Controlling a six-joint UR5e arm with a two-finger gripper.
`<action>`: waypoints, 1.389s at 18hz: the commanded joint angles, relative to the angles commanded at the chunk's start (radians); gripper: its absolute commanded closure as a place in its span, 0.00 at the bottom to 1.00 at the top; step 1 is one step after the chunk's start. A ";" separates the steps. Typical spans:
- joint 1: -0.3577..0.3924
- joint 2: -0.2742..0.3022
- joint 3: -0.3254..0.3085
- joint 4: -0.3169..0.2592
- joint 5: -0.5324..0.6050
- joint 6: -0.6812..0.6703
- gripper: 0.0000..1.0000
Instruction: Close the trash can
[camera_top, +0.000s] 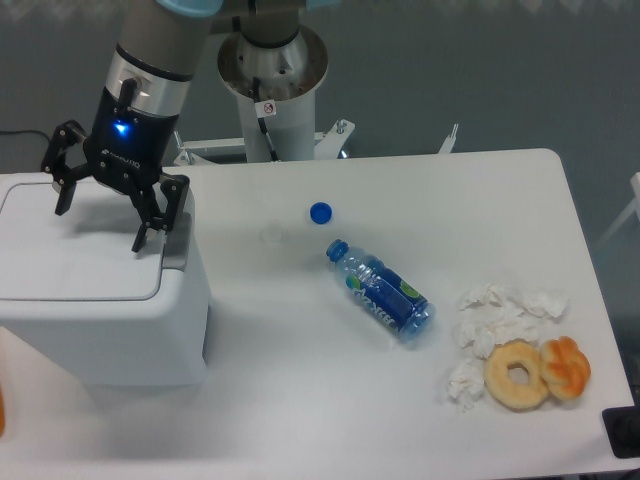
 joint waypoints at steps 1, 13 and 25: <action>0.000 0.000 0.000 0.000 0.000 0.000 0.00; 0.000 0.000 -0.003 0.000 0.000 0.000 0.00; 0.012 0.015 0.003 0.003 -0.012 0.000 0.00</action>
